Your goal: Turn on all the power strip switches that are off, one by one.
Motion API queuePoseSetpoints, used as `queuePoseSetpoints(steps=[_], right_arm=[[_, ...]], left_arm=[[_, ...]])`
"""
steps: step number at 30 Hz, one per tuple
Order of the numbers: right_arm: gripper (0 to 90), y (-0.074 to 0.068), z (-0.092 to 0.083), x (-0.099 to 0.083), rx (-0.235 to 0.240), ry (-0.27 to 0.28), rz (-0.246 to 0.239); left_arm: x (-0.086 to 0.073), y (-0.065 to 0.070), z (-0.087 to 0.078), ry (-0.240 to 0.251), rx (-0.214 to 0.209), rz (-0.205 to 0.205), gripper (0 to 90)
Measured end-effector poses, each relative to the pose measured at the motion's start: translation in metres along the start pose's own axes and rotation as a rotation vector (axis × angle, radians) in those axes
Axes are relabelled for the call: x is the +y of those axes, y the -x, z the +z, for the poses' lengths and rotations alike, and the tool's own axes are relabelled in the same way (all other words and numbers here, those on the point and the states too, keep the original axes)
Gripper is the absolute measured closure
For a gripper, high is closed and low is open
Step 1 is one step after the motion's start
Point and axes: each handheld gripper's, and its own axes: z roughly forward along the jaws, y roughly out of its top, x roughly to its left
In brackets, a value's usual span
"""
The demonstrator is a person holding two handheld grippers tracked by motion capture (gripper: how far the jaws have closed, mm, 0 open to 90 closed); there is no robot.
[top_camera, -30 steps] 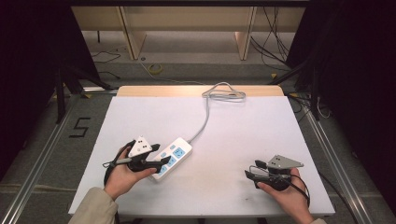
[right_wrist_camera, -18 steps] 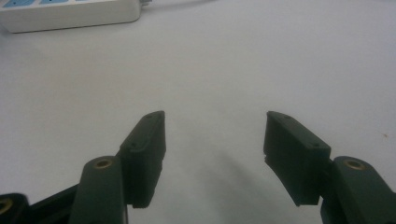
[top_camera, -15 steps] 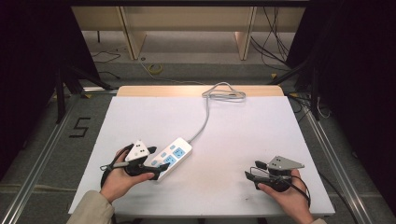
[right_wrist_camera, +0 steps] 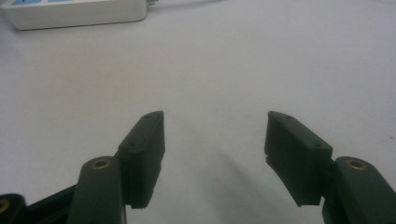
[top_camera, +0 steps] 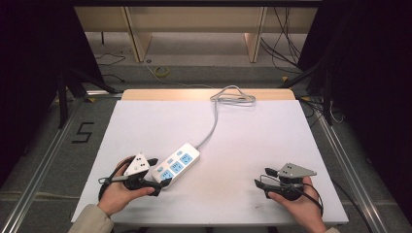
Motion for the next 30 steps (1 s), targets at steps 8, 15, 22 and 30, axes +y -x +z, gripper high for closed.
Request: queuePoseSetpoints(steps=[8,15,22,30], right_arm=[[38.5,0.000,0.000,-0.001,0.006,0.000,-0.002],[37.7,-0.002,0.000,0.000,0.017,0.007,-0.006],[36.3,-0.008,0.001,0.003,0.074,0.018,-0.047],[36.4,-0.007,0.002,0.003,0.074,0.012,-0.052]], left_arm=[[-0.007,0.000,-0.003,-0.010,0.026,0.003,14.9],[-0.012,-0.003,-0.006,-0.007,0.056,0.004,14.5],[-0.016,-0.007,-0.004,-0.012,0.107,-0.014,13.9],[-0.017,-0.009,-0.003,-0.031,0.123,-0.012,13.9]])
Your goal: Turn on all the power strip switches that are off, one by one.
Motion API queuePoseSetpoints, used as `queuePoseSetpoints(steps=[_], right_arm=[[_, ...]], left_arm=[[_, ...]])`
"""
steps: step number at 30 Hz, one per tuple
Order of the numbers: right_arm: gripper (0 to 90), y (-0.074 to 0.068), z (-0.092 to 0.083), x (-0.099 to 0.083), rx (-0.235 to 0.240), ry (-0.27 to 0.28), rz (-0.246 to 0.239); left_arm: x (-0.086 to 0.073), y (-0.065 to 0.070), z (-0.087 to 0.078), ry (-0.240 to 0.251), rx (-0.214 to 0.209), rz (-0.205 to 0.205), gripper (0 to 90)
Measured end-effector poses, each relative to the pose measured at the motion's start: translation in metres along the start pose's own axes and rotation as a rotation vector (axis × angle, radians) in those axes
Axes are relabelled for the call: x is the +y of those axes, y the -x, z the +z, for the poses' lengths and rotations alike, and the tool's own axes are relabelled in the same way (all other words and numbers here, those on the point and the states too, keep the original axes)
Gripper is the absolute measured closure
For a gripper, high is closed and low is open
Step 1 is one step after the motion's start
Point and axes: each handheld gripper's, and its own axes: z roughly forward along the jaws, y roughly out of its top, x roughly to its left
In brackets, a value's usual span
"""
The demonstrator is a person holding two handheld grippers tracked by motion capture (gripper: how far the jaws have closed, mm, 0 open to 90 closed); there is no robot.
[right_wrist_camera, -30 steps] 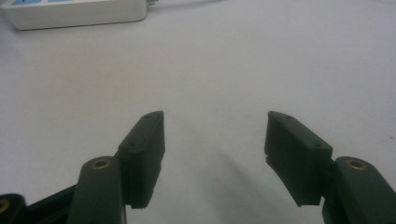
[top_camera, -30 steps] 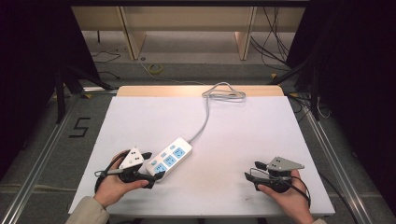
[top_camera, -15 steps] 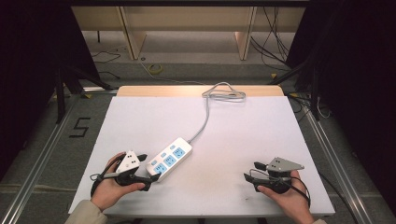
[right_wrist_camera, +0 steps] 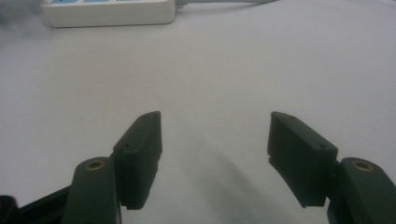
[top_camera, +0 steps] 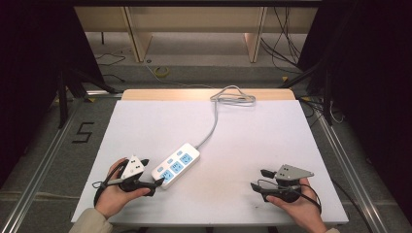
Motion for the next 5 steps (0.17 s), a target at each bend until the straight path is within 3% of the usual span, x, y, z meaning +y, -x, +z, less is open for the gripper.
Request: queuePoseSetpoints(steps=[5], right_arm=[[36.4,0.0003,-0.0001,-0.0003,-0.002,0.000,0.001]], left_arm=[[0.0002,-0.0001,0.0008,-0.005,0.000,-0.008,13.8]])
